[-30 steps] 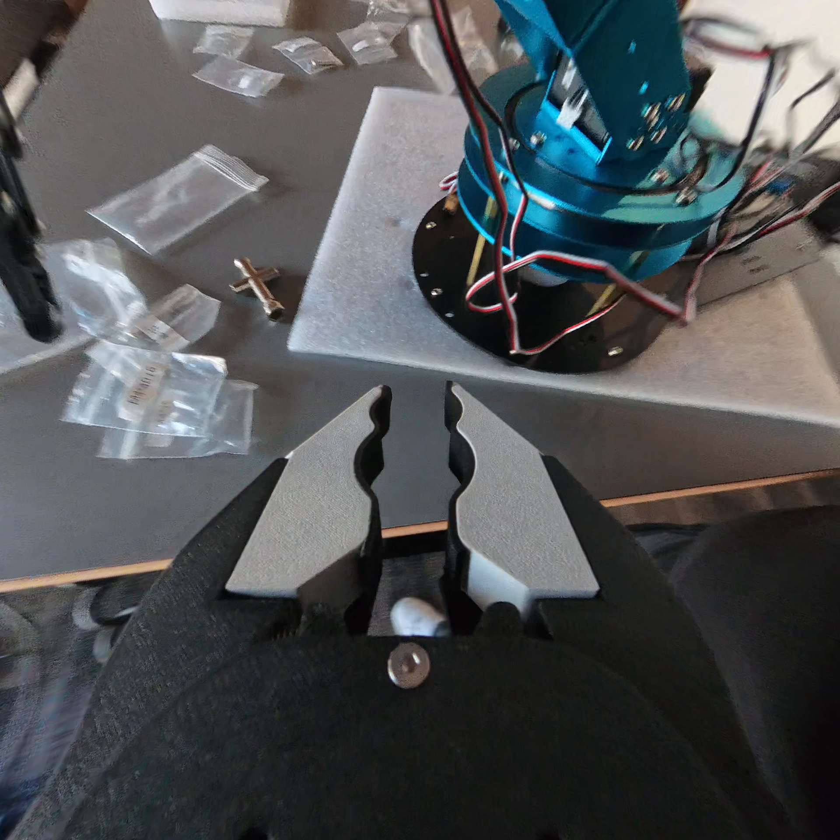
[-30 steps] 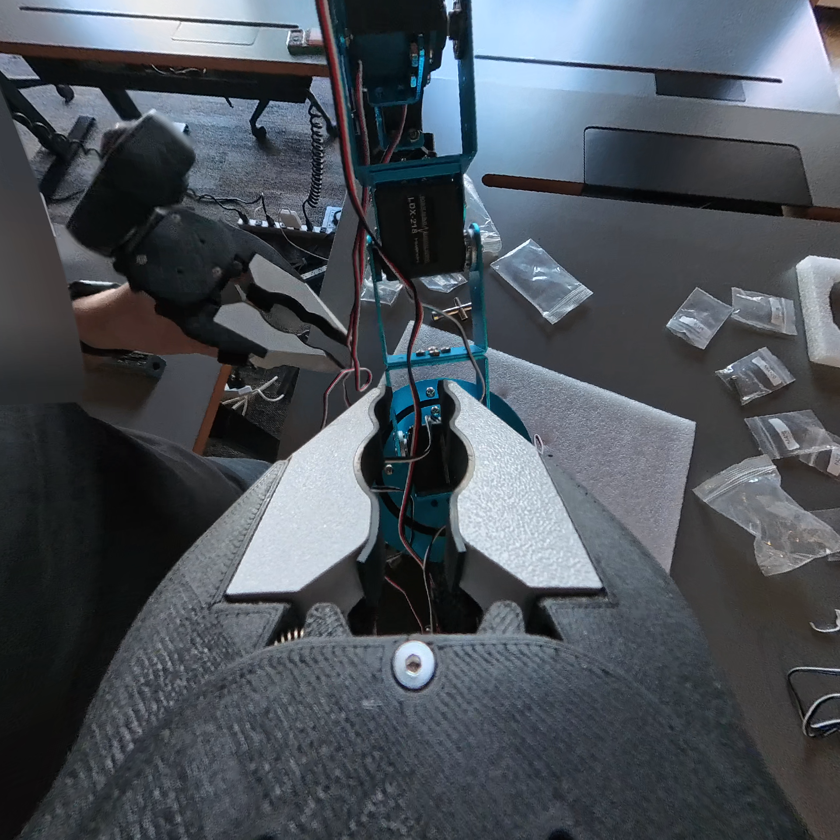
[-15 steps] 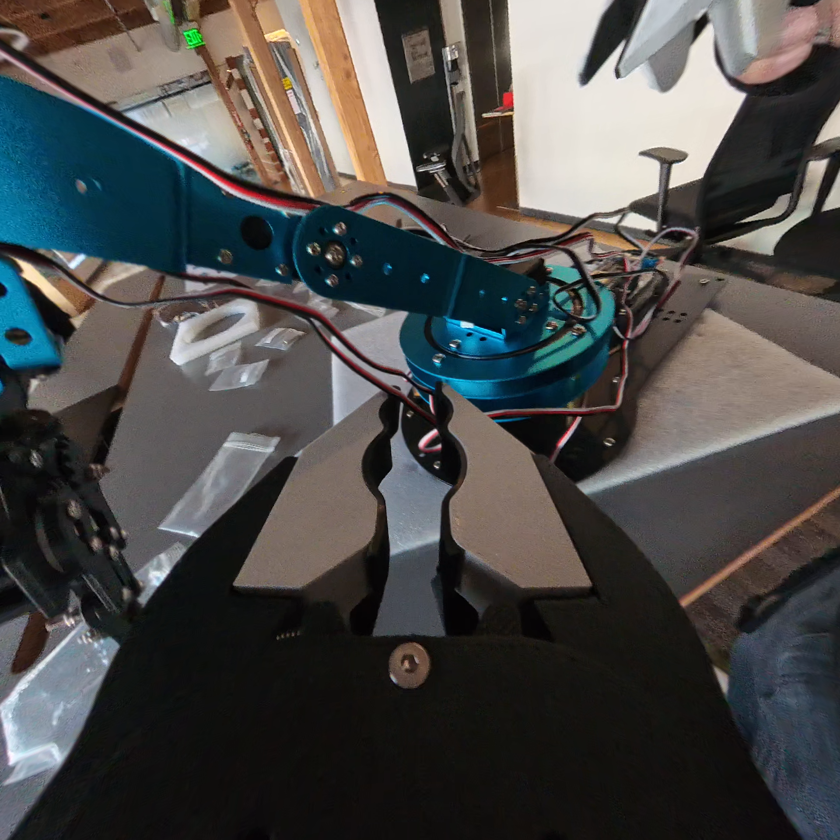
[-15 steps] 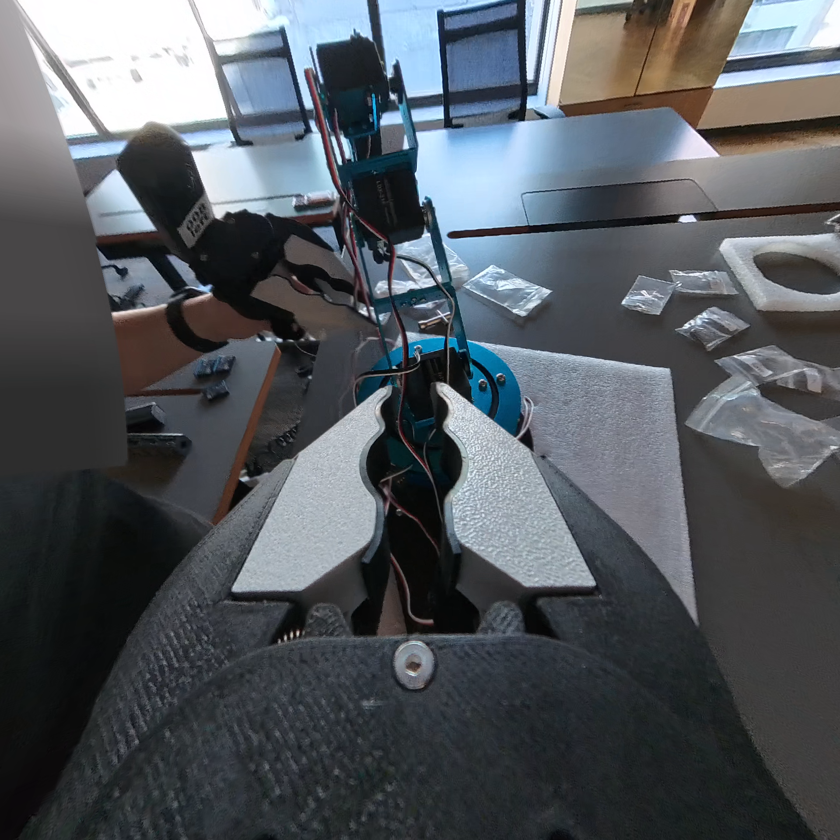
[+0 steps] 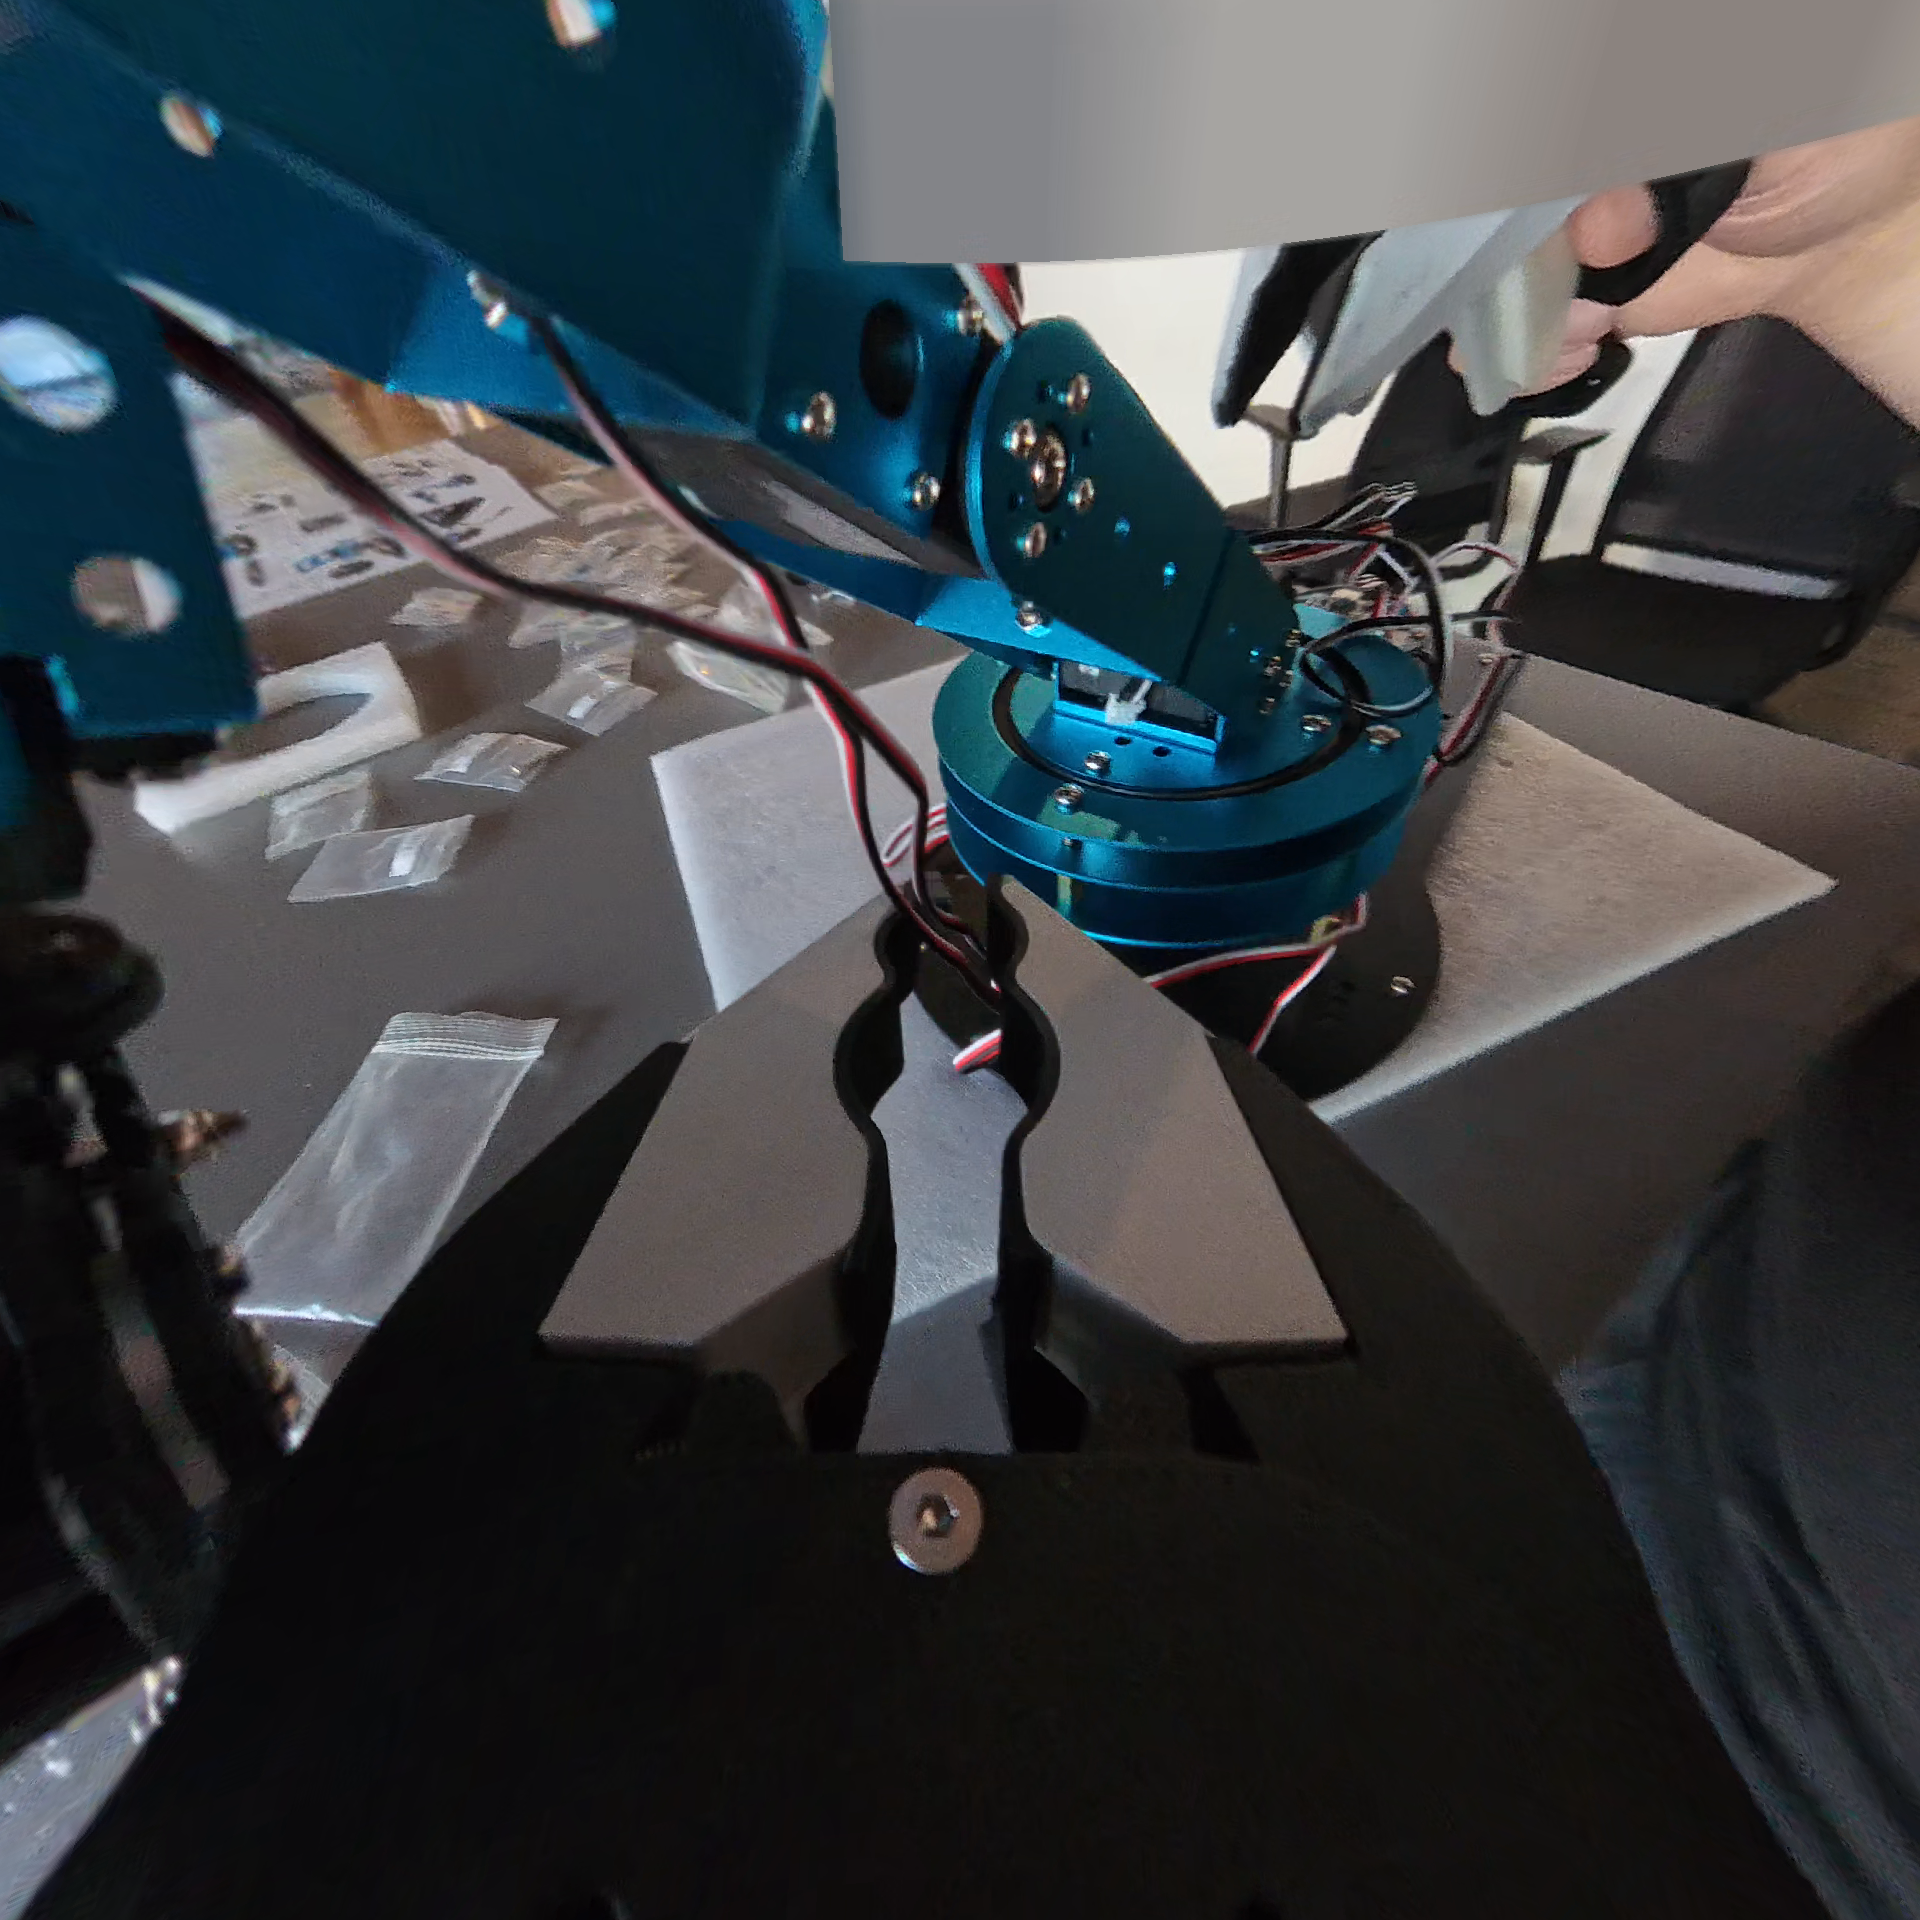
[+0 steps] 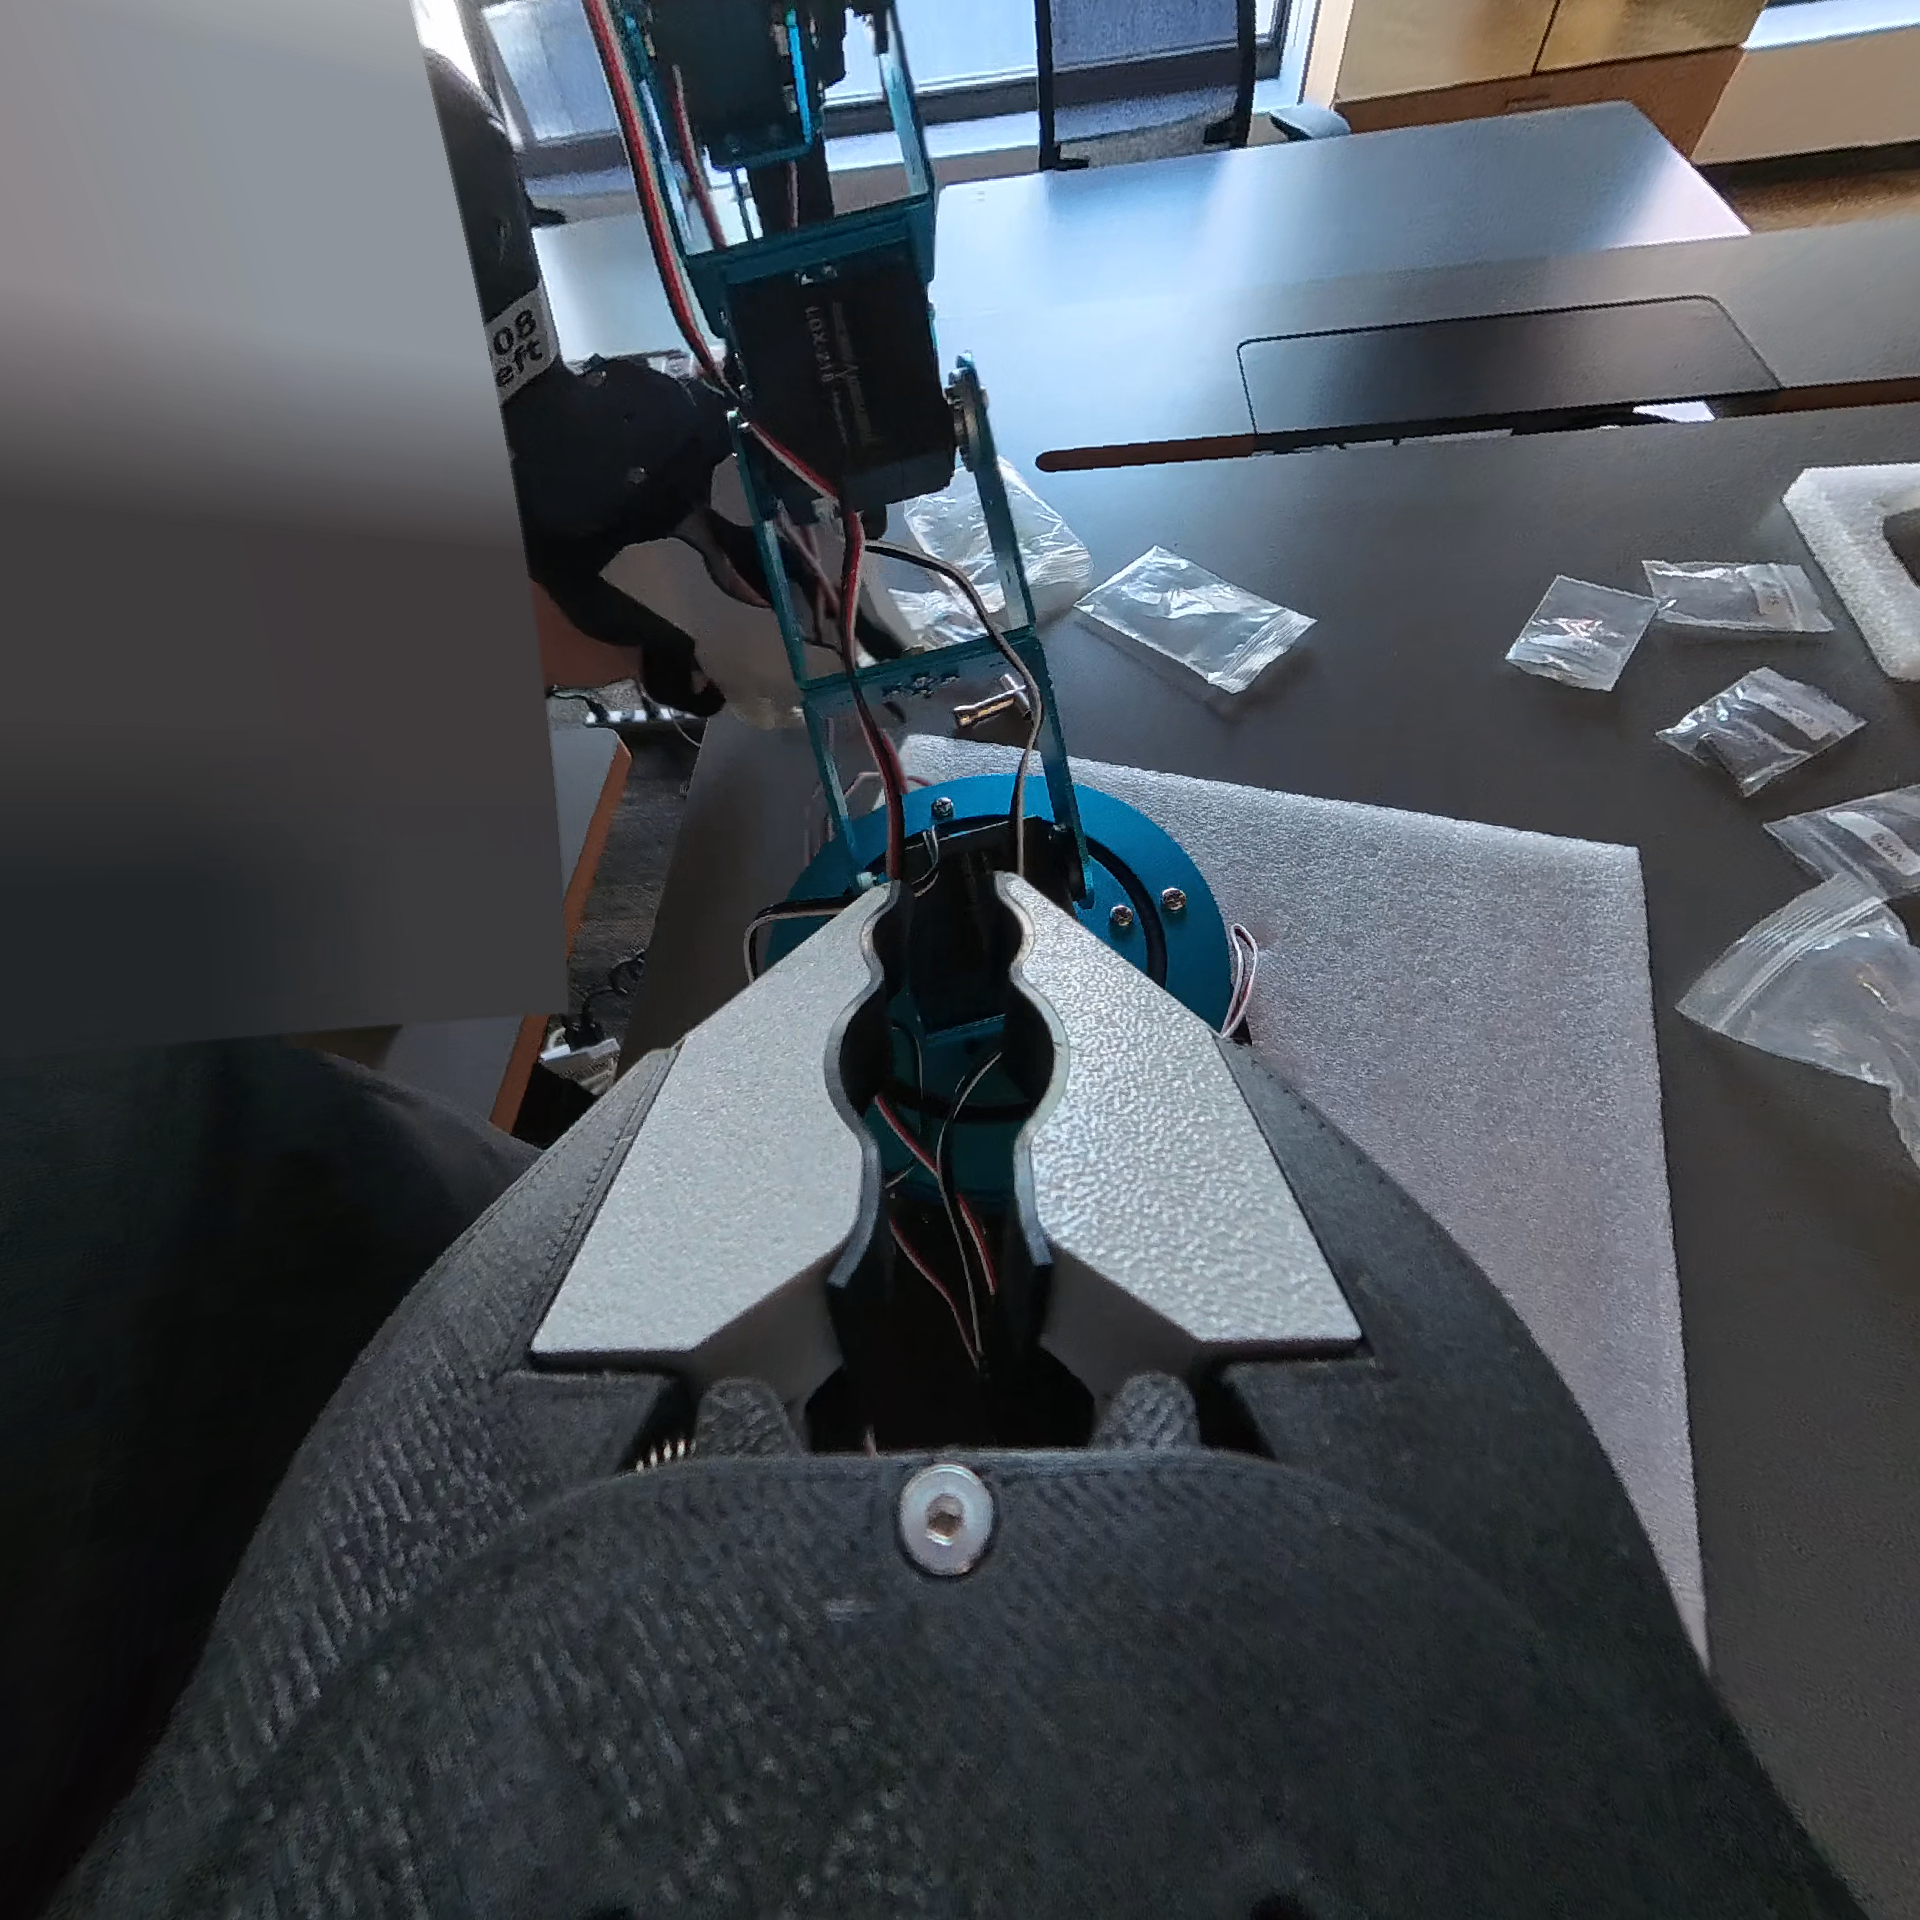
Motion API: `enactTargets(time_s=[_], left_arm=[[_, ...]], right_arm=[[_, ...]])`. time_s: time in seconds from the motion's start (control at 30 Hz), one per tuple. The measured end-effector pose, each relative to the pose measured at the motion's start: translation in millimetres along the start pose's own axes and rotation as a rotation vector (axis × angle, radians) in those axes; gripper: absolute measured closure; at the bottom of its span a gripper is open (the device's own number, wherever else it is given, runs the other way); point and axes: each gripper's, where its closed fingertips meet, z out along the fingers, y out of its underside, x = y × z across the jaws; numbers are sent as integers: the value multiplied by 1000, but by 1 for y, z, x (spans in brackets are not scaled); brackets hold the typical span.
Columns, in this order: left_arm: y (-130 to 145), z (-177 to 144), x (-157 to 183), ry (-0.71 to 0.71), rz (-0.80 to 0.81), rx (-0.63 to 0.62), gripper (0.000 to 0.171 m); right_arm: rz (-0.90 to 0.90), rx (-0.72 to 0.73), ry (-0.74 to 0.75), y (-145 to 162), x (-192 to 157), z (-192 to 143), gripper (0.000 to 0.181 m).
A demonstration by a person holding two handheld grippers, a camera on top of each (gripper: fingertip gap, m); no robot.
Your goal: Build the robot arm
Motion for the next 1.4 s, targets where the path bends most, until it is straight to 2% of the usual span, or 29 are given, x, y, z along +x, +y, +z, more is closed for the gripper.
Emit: enactTargets(time_s=[0.1,0.3,0.43,0.53,0.6,0.9,1.1,1.23,1.4], left_arm=[[-1,-12,6,51,-79,27,159],[-7,-32,13,121,-244,56,133],[-4,-43,15,118,-219,12,145],[21,-42,0,-37,-132,-169,159],[28,-37,-8,-124,-83,-211,167],[-5,-6,-15,-150,-171,29,167],[-23,8,2,14,-215,155,156],[-30,14,13,97,-197,196,147],[-31,21,21,130,-96,198,155]], right_arm=[[17,1,23,2,4,-1,170],[22,-12,61,4,12,-3,170],[4,-13,72,0,13,-7,170],[6,-26,94,1,16,-8,170],[10,-23,88,3,15,-7,170],[31,-33,65,11,12,-3,170],[26,-41,57,12,10,-1,170],[26,-40,52,13,9,1,169],[34,-25,44,11,12,5,170]])
